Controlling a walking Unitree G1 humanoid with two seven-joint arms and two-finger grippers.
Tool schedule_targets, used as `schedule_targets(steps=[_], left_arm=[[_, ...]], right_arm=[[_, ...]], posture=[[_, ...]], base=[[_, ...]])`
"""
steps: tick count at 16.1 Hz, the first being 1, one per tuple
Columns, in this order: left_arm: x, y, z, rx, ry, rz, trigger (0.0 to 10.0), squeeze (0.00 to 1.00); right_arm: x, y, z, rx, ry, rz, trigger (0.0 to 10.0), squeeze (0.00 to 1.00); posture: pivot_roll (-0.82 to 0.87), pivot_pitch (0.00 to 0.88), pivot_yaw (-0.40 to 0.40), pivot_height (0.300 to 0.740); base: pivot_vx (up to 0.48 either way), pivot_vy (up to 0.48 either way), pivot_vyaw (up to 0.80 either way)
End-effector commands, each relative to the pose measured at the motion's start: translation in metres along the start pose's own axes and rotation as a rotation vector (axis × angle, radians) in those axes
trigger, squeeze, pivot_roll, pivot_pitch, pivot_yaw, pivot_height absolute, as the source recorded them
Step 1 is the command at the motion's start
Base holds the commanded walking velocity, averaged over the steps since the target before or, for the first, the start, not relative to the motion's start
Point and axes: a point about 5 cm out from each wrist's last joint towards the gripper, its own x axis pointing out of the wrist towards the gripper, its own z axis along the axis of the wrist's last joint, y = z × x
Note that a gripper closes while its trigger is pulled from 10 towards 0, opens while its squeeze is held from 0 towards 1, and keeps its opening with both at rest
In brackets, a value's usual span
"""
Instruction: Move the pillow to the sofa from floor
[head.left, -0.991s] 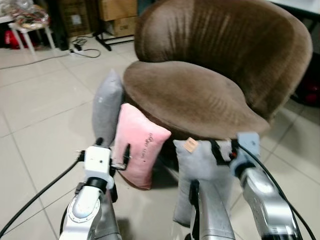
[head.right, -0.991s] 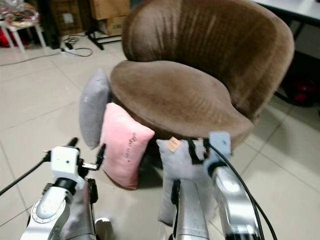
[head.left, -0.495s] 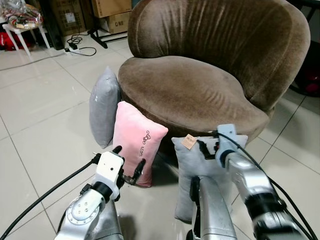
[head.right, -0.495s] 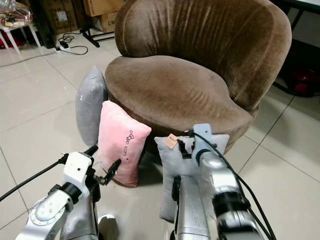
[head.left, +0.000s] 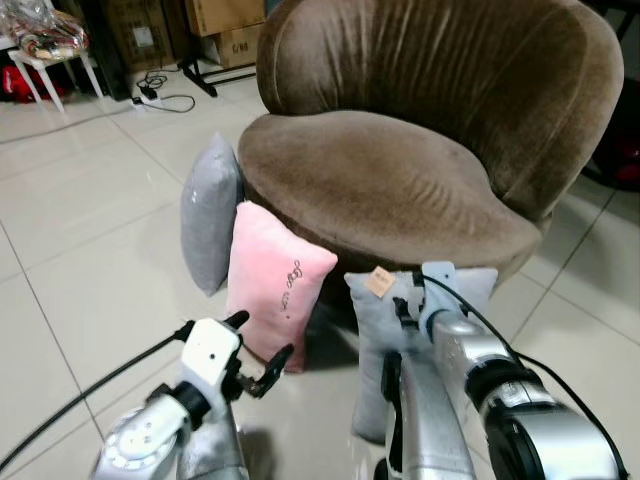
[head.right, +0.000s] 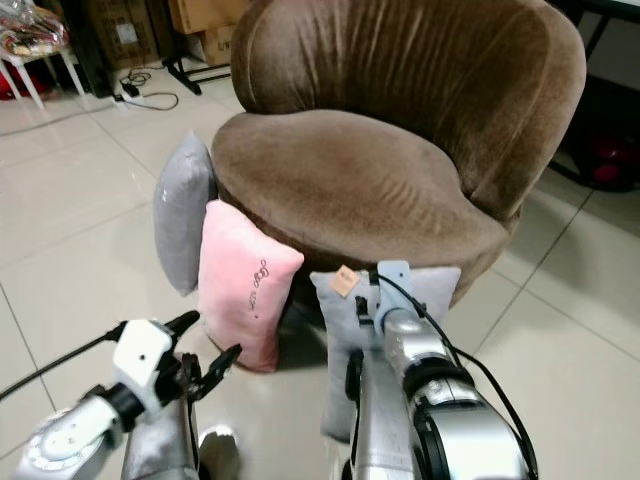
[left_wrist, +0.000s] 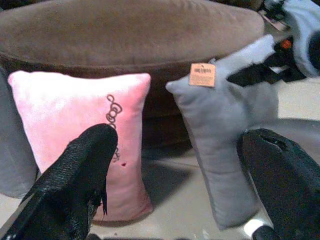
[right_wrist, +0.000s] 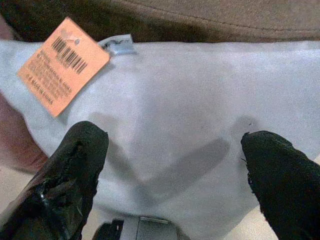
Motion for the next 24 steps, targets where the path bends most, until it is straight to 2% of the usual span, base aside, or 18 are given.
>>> schedule_targets(steps=[1, 5, 8, 9, 13, 14, 15, 24], left_arm=[[-0.003, 0.000, 0.004, -0.001, -0.002, -0.008, 10.0, 0.00], [-0.025, -0.003, 0.013, 0.007, 0.015, -0.010, 10.0, 0.00], [-0.027, -0.003, 0.017, 0.005, 0.017, -0.006, 10.0, 0.00], [-0.031, -0.007, 0.021, 0.005, 0.010, -0.009, 10.0, 0.00], [-0.037, -0.011, 0.023, 0.020, 0.034, -0.049, 10.0, 0.00], [-0.037, -0.012, 0.022, 0.023, 0.044, -0.062, 10.0, 0.00], [-0.038, -0.013, 0.023, 0.023, 0.051, -0.075, 10.0, 0.00], [-0.040, -0.024, 0.022, -0.013, 0.073, -0.192, 10.0, 0.00]], right_arm=[[0.000, 0.001, 0.009, 0.039, -0.037, -0.017, 10.0, 0.00], [-0.001, 0.008, 0.034, 0.173, -0.189, -0.001, 10.0, 0.00], [-0.001, 0.007, 0.035, 0.147, -0.195, -0.020, 10.0, 0.00], [-0.001, 0.005, 0.036, 0.124, -0.205, -0.044, 10.0, 0.00], [-0.001, 0.010, 0.038, 0.070, -0.204, -0.053, 10.0, 0.00], [-0.001, 0.011, 0.037, 0.058, -0.191, -0.054, 3.5, 0.00], [-0.001, 0.012, 0.036, 0.059, -0.186, -0.055, 0.0, 0.00], [-0.001, 0.014, 0.035, 0.021, -0.178, -0.040, 0.0, 0.00]], posture=[[0.10, 0.073, -0.030, 0.449], [0.13, 0.207, -0.035, 0.449], [0.12, 0.234, -0.033, 0.449], [0.11, 0.272, -0.027, 0.449], [0.13, 0.287, -0.030, 0.449], [0.13, 0.289, -0.030, 0.449], [0.13, 0.291, -0.032, 0.449], [0.12, 0.278, -0.044, 0.449]], base=[[0.000, 0.000, 0.00], [0.000, 0.000, 0.00], [0.000, 0.000, 0.00], [0.000, 0.000, 0.00], [0.000, 0.000, 0.00], [0.000, 0.000, 0.00], [0.000, 0.000, 0.00], [0.000, 0.000, 0.00]])
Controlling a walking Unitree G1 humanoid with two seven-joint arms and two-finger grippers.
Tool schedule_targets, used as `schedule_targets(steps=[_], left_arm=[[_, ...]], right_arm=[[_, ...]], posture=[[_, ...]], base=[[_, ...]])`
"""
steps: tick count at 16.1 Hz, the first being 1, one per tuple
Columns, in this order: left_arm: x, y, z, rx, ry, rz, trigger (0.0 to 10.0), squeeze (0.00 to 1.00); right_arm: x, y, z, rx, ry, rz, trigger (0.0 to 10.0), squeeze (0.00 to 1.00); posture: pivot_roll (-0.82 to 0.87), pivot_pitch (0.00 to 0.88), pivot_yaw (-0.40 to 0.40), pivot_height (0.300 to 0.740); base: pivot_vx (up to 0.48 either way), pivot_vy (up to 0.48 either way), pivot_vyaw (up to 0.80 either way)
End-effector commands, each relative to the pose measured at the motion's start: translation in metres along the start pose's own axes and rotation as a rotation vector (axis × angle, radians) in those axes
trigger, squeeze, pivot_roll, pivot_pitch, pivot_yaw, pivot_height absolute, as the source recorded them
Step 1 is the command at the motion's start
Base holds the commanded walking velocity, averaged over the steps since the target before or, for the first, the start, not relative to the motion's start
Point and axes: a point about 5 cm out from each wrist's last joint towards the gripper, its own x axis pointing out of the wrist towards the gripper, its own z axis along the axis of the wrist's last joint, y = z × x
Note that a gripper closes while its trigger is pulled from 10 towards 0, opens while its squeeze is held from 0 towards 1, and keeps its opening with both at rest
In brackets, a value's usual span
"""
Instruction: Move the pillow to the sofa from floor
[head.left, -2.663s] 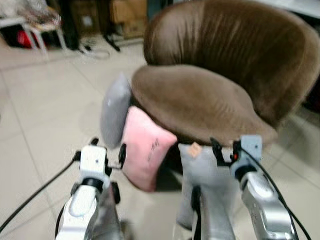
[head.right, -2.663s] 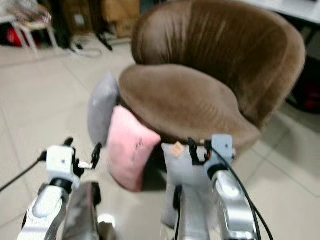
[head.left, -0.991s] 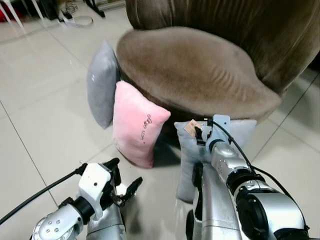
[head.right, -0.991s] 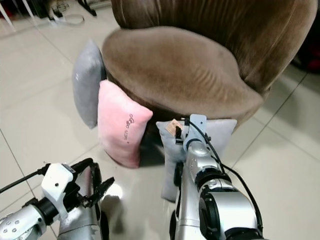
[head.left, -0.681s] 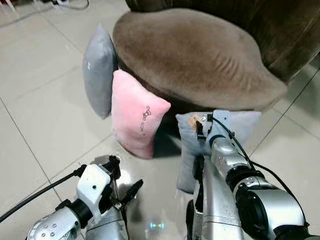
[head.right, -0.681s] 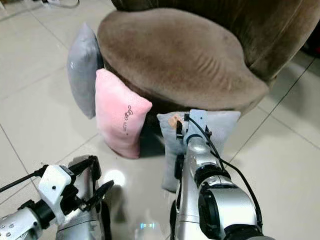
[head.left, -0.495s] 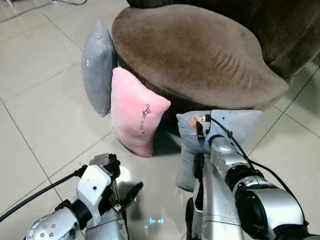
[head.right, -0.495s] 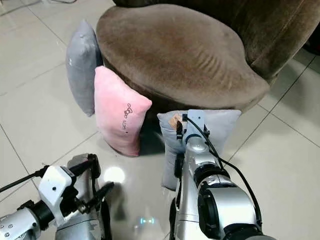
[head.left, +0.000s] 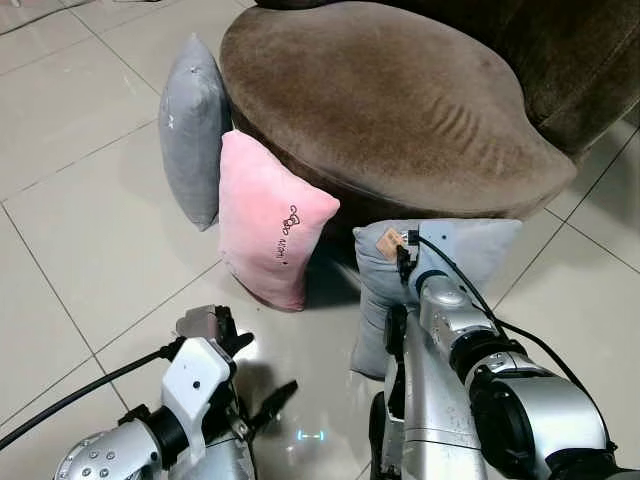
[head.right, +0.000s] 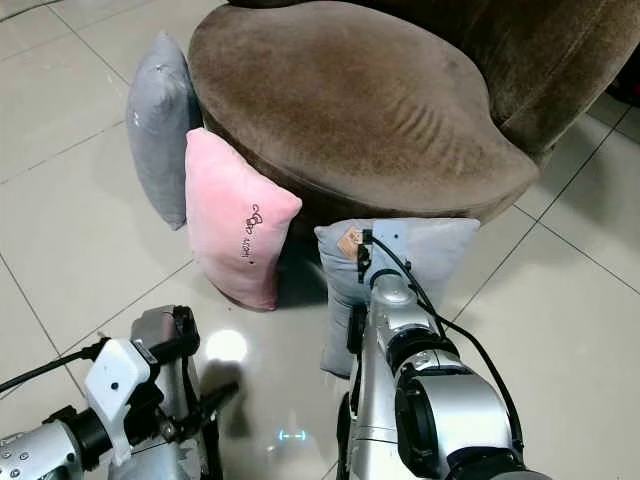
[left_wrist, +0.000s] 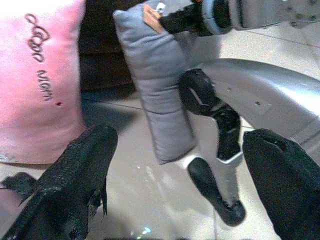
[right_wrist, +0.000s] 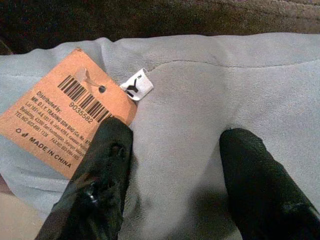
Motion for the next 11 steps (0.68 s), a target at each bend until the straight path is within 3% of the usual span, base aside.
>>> schedule_targets(steps=[1, 11], left_arm=[[-0.0020, -0.0048, 0.0005, -0.009, 0.007, -0.030, 10.0, 0.00], [-0.0017, -0.0060, 0.0003, -0.030, 0.018, -0.071, 10.0, 0.00]], right_arm=[[-0.0018, -0.0007, -0.0149, -0.018, 0.075, -0.009, 0.0, 0.00], [-0.0020, -0.0037, -0.0184, -0.068, 0.102, -0.025, 0.0, 0.00]], posture=[[0.12, 0.278, -0.045, 0.449], [0.12, 0.269, -0.049, 0.449]], base=[[0.000, 0.000, 0.00], [0.000, 0.000, 0.00]])
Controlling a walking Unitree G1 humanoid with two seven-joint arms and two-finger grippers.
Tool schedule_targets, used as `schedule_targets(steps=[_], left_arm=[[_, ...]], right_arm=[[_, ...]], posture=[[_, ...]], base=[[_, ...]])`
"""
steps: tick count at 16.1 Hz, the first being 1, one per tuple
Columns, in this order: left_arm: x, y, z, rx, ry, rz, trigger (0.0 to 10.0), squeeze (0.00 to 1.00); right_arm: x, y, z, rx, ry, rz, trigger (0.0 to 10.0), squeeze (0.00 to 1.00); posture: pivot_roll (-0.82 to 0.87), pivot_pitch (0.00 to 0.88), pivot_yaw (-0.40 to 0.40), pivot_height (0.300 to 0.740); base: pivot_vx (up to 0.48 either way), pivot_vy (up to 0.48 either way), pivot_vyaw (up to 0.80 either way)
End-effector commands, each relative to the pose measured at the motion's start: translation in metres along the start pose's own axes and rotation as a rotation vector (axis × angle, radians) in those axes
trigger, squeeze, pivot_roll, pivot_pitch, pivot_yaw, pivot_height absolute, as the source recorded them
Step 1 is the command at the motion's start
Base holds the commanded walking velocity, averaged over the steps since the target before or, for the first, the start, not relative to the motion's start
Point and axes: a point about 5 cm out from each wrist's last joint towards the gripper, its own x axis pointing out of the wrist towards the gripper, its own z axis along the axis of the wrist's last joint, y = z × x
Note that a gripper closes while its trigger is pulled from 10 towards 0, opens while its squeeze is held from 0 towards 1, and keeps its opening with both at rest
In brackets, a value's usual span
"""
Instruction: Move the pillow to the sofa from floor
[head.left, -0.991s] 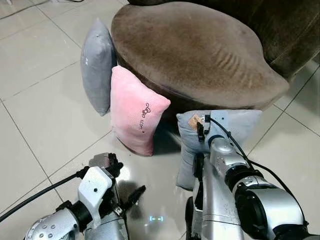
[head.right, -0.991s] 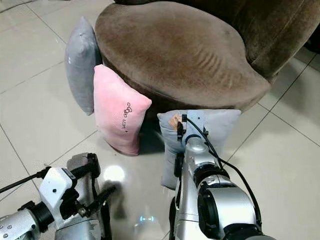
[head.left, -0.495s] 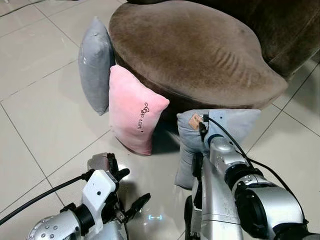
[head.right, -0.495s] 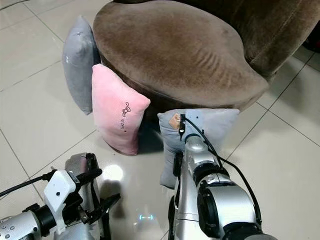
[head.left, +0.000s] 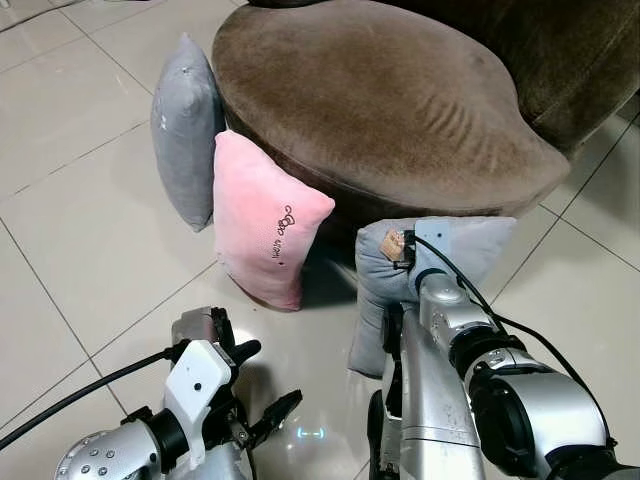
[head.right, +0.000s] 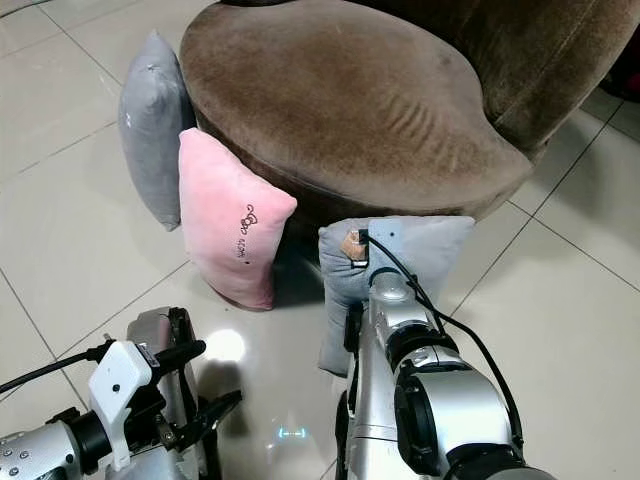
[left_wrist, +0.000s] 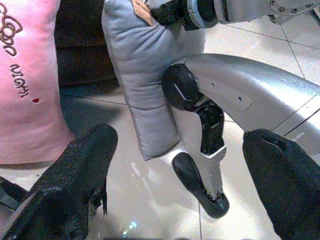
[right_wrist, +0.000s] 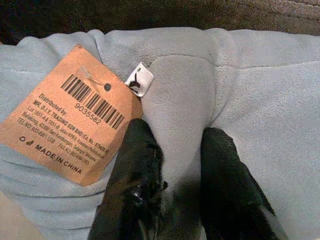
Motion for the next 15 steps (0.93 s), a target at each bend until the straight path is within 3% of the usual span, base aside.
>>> schedule_targets(steps=[1, 11, 15], left_arm=[[-0.0010, -0.0051, 0.0011, -0.004, 0.001, -0.028, 10.0, 0.00], [-0.0011, -0.0055, 0.0004, -0.010, 0.002, -0.027, 10.0, 0.00], [0.0000, -0.0061, -0.0007, -0.012, 0.000, -0.026, 10.0, 0.00]], right_arm=[[-0.0025, -0.0029, -0.0208, -0.012, 0.084, -0.010, 0.0, 0.00], [-0.0025, -0.0021, -0.0208, 0.003, 0.081, 0.006, 0.0, 0.00], [-0.0037, 0.0057, -0.0213, 0.062, 0.063, 0.092, 0.0, 0.00]], posture=[[0.12, 0.269, -0.049, 0.449], [0.12, 0.265, -0.051, 0.449], [0.11, 0.257, -0.056, 0.449]], base=[[0.000, 0.000, 0.00], [0.000, 0.000, 0.00], [0.000, 0.000, 0.00]])
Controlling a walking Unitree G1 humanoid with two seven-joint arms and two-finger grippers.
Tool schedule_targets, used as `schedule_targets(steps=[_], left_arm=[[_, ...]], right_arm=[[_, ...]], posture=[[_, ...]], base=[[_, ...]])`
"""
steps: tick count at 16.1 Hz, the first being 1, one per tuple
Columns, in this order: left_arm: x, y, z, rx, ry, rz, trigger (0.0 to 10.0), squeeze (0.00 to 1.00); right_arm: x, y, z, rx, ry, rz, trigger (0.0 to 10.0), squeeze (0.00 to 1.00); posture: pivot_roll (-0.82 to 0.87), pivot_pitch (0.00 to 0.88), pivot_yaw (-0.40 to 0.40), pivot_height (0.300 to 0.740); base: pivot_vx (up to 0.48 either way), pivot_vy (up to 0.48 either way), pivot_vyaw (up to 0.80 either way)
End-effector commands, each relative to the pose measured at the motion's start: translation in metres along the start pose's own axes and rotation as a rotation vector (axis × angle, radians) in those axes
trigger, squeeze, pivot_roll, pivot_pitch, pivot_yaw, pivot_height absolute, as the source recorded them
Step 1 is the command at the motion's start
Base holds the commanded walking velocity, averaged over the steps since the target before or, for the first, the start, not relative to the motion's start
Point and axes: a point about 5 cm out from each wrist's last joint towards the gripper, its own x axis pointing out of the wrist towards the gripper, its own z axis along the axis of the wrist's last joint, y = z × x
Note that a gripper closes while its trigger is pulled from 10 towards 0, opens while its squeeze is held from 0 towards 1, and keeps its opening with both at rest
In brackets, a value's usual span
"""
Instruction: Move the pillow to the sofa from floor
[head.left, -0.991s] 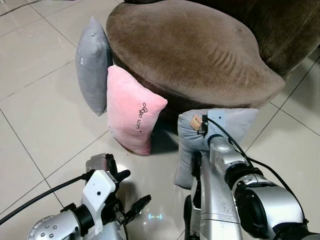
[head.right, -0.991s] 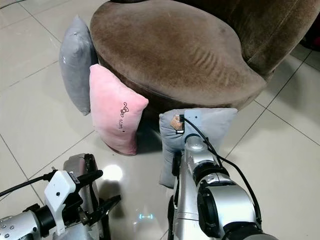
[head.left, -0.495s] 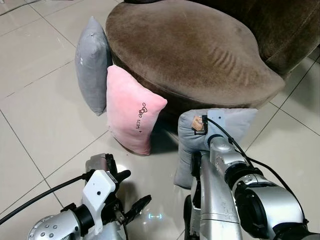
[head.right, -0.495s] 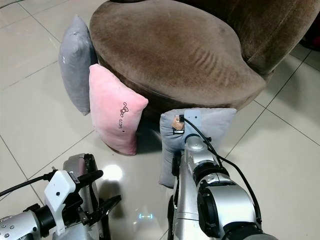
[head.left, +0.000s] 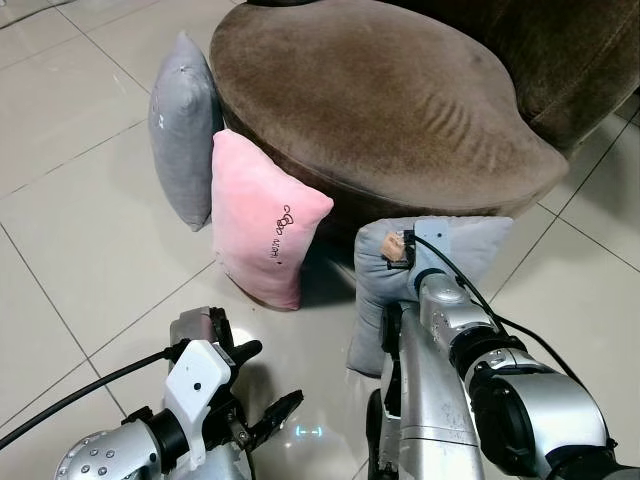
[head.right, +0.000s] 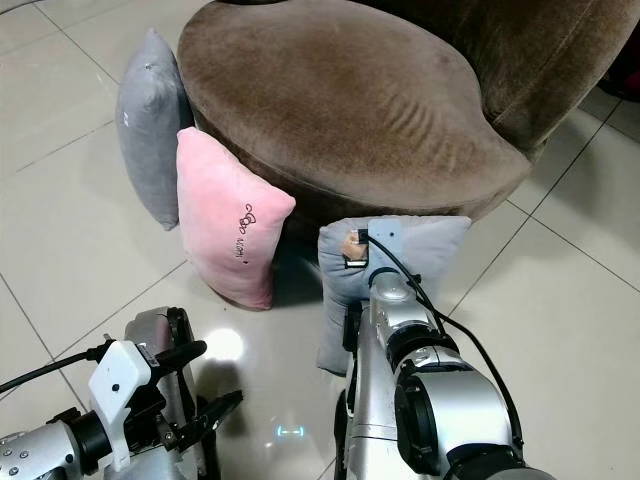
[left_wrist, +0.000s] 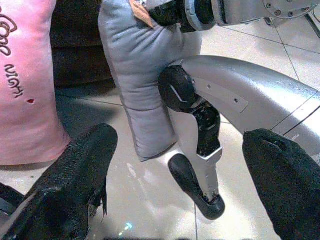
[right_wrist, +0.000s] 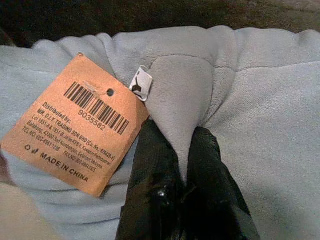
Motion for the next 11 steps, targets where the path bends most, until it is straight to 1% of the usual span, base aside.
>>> schedule_targets(steps=[1, 2, 4, 5, 6, 7, 8, 11], left_arm=[[0.0004, -0.0053, -0.0007, 0.000, 0.003, -0.016, 10.0, 0.00], [0.0004, -0.0049, -0.0005, 0.001, 0.000, -0.012, 10.0, 0.00], [0.0007, -0.0050, -0.0007, 0.000, -0.002, -0.010, 10.0, 0.00], [0.0020, -0.0051, -0.0006, 0.001, -0.004, -0.012, 10.0, 0.00], [0.0030, -0.0051, -0.0006, 0.002, -0.005, -0.015, 10.0, 0.00], [0.0033, -0.0050, -0.0007, 0.002, -0.006, -0.016, 10.0, 0.00], [0.0035, -0.0049, -0.0007, 0.003, -0.006, -0.017, 10.0, 0.00], [0.0045, -0.0045, -0.0003, 0.006, -0.009, -0.019, 10.0, 0.00]], right_arm=[[-0.0037, 0.0039, -0.0204, 0.062, 0.056, 0.057, 0.0, 0.00], [-0.0040, 0.0041, -0.0195, 0.096, 0.037, 0.088, 0.0, 0.00], [-0.0044, 0.0026, -0.0164, 0.097, -0.011, 0.103, 0.0, 0.00], [-0.0042, 0.0009, -0.0185, 0.099, 0.010, 0.085, 10.0, 0.00], [-0.0044, 0.0030, -0.0179, 0.120, 0.006, 0.117, 10.0, 0.00], [-0.0050, 0.0060, -0.0157, 0.157, -0.025, 0.154, 10.0, 0.00], [-0.0052, 0.0059, -0.0148, 0.169, -0.038, 0.154, 10.0, 0.00], [-0.0060, 0.0048, -0.0159, 0.173, -0.058, 0.148, 10.0, 0.00]], posture=[[0.11, 0.256, -0.058, 0.449], [0.11, 0.253, -0.059, 0.449], [0.11, 0.245, -0.056, 0.449], [0.10, 0.248, -0.054, 0.449], [0.10, 0.247, -0.051, 0.449], [0.10, 0.244, -0.051, 0.449], [0.10, 0.242, -0.050, 0.449], [0.10, 0.240, -0.049, 0.484]], base=[[0.000, 0.000, 0.00], [0.000, 0.000, 0.00], [0.000, 0.000, 0.00], [0.000, 0.000, 0.00], [0.000, 0.000, 0.00], [0.000, 0.000, 0.00], [0.000, 0.000, 0.00], [0.000, 0.000, 0.00]])
